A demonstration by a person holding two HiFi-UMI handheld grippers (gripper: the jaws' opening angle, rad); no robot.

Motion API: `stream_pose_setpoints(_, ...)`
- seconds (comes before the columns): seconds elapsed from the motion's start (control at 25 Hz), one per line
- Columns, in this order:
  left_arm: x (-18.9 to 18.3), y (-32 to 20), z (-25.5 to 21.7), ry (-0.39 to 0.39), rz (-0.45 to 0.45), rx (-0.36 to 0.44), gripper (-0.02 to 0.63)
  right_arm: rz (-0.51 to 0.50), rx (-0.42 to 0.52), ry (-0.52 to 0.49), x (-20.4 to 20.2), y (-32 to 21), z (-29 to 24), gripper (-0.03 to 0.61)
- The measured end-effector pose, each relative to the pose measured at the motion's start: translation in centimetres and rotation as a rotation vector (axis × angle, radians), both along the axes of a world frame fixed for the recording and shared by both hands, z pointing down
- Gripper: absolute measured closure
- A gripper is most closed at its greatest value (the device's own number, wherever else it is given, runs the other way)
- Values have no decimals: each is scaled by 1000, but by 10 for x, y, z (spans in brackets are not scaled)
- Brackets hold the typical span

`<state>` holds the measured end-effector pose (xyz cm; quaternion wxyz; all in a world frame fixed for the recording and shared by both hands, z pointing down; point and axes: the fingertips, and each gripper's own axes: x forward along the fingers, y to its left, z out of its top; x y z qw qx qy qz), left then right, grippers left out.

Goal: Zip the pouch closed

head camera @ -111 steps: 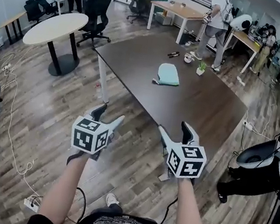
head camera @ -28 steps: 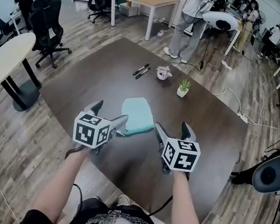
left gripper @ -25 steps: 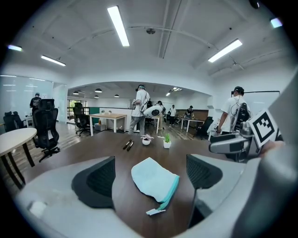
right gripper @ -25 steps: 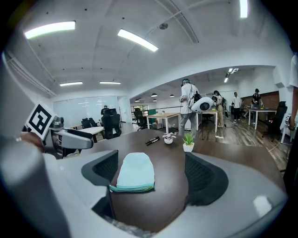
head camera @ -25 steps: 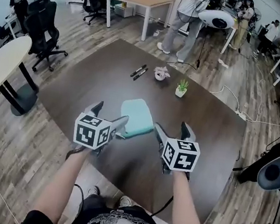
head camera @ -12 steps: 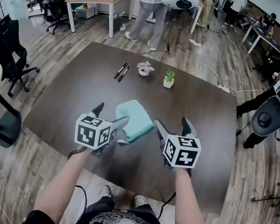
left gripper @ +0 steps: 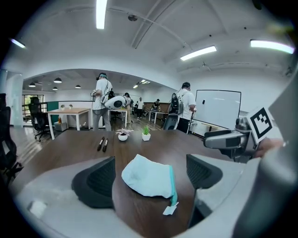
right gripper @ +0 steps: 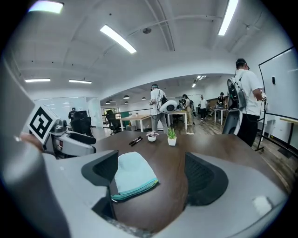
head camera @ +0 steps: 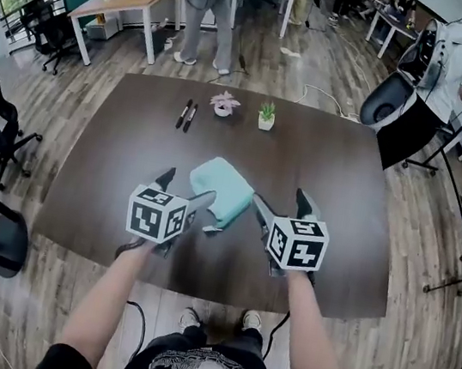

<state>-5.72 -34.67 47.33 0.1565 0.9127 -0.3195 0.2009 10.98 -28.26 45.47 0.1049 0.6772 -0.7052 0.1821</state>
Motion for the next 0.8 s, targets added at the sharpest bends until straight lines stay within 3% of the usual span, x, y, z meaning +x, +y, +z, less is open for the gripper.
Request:
stream_pose_setpoints(0.4, 0, 21, 24, -25, 136, -52, 130, 55, -24, -4, -18, 18, 13, 156)
stream_pose_setpoints(0.8, 7, 42, 74, -111, 260, -112, 130, 64, -72, -28, -38, 30, 44, 187)
